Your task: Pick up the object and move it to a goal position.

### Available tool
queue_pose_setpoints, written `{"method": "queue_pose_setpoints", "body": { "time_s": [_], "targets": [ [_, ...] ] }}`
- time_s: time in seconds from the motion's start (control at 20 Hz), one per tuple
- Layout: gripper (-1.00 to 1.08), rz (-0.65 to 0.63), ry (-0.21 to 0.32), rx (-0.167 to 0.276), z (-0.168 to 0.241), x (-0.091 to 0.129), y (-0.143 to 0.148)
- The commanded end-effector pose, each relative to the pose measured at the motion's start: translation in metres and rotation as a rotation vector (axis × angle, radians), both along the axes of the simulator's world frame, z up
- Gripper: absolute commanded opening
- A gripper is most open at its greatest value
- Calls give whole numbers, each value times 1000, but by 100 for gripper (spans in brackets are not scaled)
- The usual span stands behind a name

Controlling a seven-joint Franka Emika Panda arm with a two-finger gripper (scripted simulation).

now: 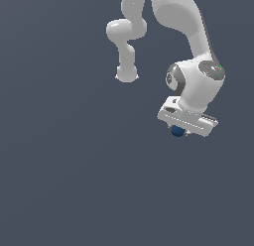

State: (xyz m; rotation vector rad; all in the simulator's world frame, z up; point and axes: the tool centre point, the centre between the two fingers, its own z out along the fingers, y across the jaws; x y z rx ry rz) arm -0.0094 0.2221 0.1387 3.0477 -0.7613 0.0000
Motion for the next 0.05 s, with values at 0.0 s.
{"method": "queue_pose_setpoints", "body": {
  "time_s": [0.0],
  "targets": [
    [-100, -1, 0, 0, 2, 1, 2]
  ]
}}
